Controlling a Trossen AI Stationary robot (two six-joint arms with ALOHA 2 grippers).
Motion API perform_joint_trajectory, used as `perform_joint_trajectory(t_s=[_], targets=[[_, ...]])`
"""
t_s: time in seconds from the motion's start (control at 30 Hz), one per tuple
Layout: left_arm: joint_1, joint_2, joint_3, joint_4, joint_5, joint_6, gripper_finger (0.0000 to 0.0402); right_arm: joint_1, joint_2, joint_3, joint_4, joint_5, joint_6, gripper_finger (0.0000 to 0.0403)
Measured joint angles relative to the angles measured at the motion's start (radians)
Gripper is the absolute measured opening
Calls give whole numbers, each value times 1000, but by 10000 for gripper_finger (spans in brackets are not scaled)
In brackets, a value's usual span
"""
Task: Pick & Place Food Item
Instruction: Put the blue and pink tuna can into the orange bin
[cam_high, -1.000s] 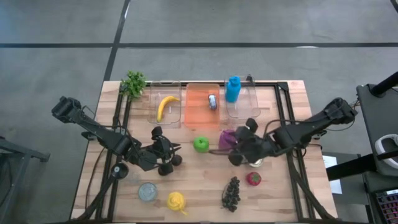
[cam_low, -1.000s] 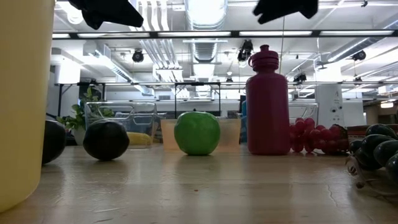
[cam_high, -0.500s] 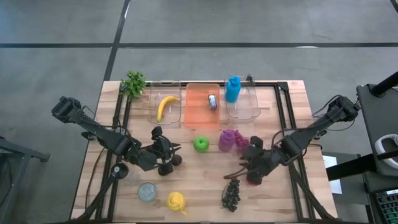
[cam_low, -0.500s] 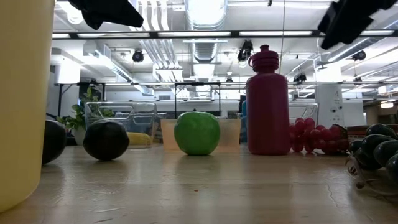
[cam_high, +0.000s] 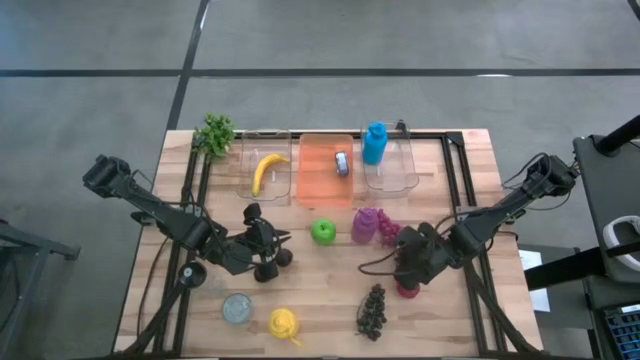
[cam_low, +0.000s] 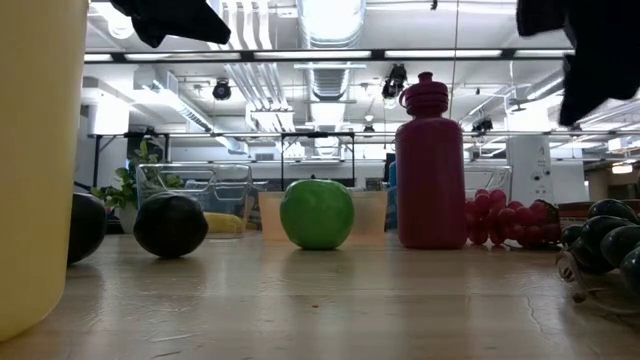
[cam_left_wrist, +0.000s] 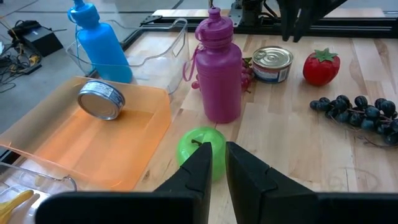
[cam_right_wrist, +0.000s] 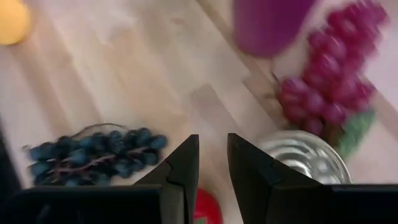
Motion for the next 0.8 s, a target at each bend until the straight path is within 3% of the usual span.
perform_joint_trajectory(t_s=[0.17, 0.37, 0.8], targets=[[0, 0, 0, -1, 0, 0, 47, -1, 2, -48, -28, 1, 159, 79], [0, 0, 0, -1, 0, 0, 47, -1, 2, -91, -33, -4, 235, 71], [0, 0, 0, 0, 0, -1, 47, -1, 17, -97, -26, -20, 270, 63]])
